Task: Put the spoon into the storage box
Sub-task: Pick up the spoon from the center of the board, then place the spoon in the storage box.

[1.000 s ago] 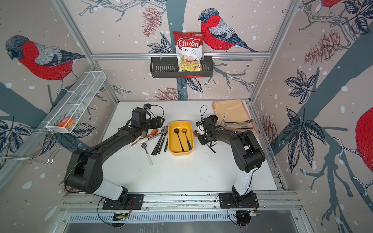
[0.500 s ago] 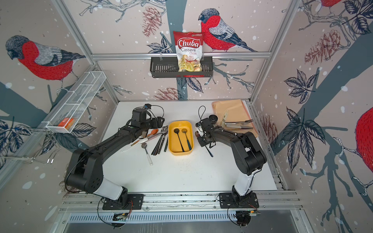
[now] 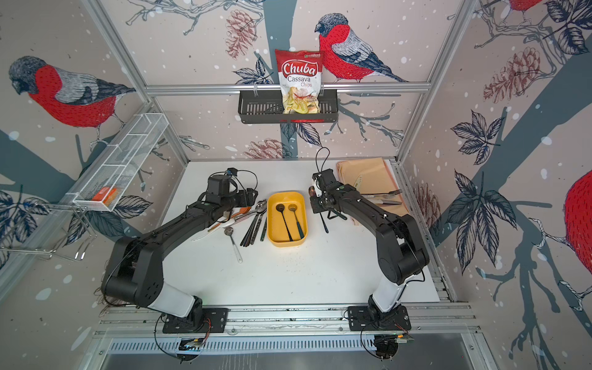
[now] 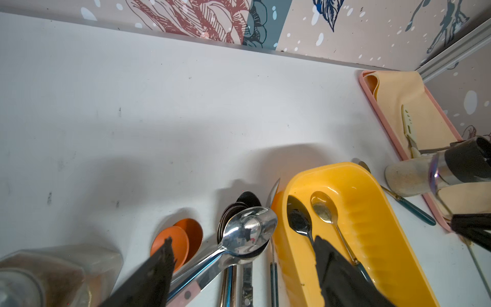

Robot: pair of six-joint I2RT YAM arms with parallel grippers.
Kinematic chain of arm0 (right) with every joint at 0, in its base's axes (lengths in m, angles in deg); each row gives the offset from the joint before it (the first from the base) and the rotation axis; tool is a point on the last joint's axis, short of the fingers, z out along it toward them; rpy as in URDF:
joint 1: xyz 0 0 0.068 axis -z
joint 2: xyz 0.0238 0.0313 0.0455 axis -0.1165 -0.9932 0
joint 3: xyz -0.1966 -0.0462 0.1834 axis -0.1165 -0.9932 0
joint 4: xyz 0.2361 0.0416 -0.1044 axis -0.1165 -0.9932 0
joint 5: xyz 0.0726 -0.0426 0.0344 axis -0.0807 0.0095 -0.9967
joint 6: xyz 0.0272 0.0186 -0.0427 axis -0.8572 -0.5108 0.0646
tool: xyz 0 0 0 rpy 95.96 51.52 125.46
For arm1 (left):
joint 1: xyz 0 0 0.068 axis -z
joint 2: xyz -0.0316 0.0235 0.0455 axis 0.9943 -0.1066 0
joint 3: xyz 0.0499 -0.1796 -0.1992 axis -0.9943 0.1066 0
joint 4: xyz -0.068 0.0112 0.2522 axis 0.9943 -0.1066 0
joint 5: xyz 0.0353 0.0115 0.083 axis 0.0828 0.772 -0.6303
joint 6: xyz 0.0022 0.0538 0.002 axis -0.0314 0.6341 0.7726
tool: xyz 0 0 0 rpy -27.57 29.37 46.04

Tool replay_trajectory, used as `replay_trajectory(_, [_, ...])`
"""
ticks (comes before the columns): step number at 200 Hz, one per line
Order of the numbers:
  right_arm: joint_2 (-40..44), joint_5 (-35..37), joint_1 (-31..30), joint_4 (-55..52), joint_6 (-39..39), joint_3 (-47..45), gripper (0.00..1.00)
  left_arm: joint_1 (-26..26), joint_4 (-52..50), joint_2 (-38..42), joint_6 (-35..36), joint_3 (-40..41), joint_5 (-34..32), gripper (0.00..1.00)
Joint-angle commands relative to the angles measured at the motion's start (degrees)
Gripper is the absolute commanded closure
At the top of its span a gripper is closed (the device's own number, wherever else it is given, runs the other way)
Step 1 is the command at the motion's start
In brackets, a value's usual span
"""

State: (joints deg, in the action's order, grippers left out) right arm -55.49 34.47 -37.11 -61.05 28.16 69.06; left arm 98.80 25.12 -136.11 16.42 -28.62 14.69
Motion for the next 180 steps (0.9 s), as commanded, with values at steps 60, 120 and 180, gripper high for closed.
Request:
replay_trajectory(60, [-11.0, -0.67, -7.5, -4.26, -11.43, 13.57, 1.0, -1.12, -0.73, 4.1, 2.52, 3.44, -2.03, 0.16])
replay_trajectory(120, [-14.48, -1.63, -10.16, -1.83, -13.0, 13.21, 1.0, -1.77, -0.77, 5.56, 1.49, 4.35, -1.68, 0.16])
replay_trajectory(180, [-16.92, -0.89, -11.64, 0.09, -15.08, 10.87, 1.0, -1.74, -0.54, 5.17, 1.13, 4.15, -1.11, 0.16])
